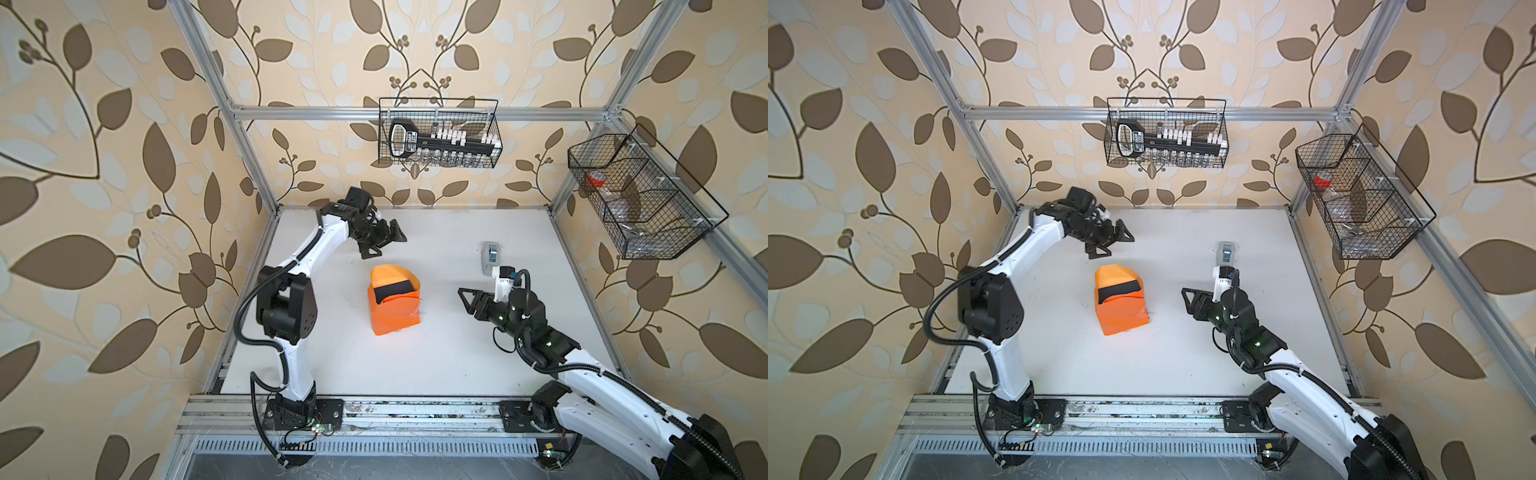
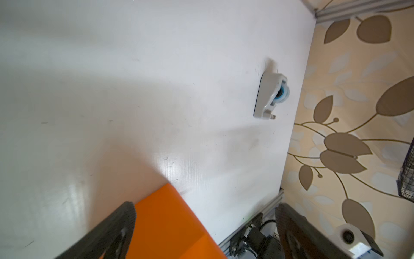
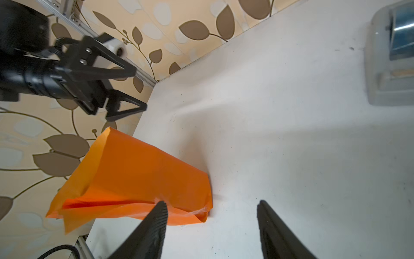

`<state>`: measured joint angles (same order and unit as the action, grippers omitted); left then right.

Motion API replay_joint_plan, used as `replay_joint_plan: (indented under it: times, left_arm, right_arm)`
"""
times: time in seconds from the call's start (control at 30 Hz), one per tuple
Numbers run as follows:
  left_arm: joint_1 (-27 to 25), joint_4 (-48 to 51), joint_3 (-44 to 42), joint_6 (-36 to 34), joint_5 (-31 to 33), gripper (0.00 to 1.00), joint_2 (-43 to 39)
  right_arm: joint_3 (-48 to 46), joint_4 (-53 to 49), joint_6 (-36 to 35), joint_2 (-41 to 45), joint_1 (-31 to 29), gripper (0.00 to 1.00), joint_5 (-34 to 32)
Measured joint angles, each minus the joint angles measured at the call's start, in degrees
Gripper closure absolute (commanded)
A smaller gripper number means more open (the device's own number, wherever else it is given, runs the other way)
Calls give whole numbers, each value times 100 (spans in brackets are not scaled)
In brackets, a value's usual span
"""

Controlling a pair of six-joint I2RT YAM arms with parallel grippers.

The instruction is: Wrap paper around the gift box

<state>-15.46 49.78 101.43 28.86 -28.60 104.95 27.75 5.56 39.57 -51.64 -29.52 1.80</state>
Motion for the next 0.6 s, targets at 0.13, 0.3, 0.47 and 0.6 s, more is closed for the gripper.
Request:
replay_joint_plan:
  times: [0.13,0.3,0.47,0.6]
  left_arm:
    - [2,-63,-898,-24,706,1,-1506]
    - [-33,-162,-2988,63,1220,1,-3869]
    - [-37,-522,-4874,402,1287,1,-5694]
    - [-203,-964,-6030,737,1355,1,-6360]
  right_arm:
    - [691,120,-376,-702,-2,32,695]
    - [841,205,-1235,-1073,-345,33,1204]
    - [708,400,-1950,-1147,-754,32,1305]
    - [365,914,-2363,-1333,-973,31,1261]
